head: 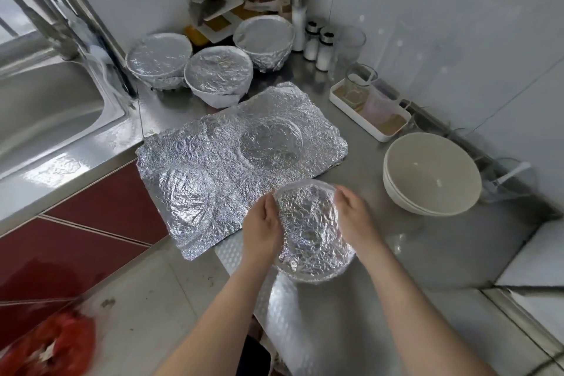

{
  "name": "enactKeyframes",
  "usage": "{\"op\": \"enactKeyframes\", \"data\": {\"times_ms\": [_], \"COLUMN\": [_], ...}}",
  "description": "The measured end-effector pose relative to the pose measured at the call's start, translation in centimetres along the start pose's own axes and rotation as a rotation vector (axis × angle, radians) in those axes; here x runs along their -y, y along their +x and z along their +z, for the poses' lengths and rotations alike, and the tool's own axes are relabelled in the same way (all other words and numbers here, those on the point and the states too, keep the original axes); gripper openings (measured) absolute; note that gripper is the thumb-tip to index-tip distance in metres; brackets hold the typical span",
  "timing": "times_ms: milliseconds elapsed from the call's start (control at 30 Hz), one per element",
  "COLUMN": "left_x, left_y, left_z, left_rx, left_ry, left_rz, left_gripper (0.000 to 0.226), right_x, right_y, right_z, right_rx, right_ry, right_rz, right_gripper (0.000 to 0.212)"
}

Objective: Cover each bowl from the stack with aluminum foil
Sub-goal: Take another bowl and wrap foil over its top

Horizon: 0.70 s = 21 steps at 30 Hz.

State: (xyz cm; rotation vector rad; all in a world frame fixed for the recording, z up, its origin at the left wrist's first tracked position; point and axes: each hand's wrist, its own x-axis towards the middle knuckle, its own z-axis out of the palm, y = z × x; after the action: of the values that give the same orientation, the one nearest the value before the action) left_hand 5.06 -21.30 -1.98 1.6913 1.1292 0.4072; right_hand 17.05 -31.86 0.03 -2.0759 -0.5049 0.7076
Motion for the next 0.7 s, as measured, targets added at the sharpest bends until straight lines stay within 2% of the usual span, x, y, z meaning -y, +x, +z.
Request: {"op": "enactKeyframes", "data": {"times_ms": [100,133,200,267,333,433,533,600,700], "left_x": [1.1,1.2,0.6,-0.4,-1.0,-1.0,-0.3,0.2,0.6], "left_y": [-1.0,-1.4,-1.8,-1.5,-0.7,0.4,-0.3,-1.5,-3.2], "left_z": [0.0,-0.2,-0.8,-1.3,-1.4,-0.8,-0.2,0.3,1.0], "left_rx": [-0.062,-0.065,-0.086,-0.120,-0.068,0.025,-0.010,-0.074,-0.208], "left_ry": [-0.116,-0.128,-0.089,-0.049,-0.029,-0.095,-0.173,-0.188,-0.251], "left_rz": [-0.086,-0.106,-0.104,-0.058,-0.020,-0.075,-0.131,-0.157,-0.241], "left_gripper": [0.037,0.035,0.034,0.038,0.041,0.042,0.046,0.046,0.045], "right_x": [1.2,1.3,0.8,-0.1,-1.4,-3.0,-3.5,-2.9,-2.0], "right_y": [1.1,1.5,1.7,1.0,-0.9,-4.0,-5.2,-5.1,-4.1], "right_z": [-0.8,-1.2,-1.9,-2.5,-2.6,-0.4,2.3,3.2,3.0], "right_rx": [0.167,0.173,0.054,-0.129,-0.241,-0.262,-0.292,-0.339,-0.316], "right_ry": [0.021,0.038,0.093,0.249,0.394,0.587,0.789,0.753,0.633], "right_rz": [-0.026,-0.022,0.016,0.110,0.203,0.355,0.481,0.455,0.371], "right_gripper": [0.039,0.043,0.045,0.042,0.040,0.044,0.051,0.050,0.049]}}
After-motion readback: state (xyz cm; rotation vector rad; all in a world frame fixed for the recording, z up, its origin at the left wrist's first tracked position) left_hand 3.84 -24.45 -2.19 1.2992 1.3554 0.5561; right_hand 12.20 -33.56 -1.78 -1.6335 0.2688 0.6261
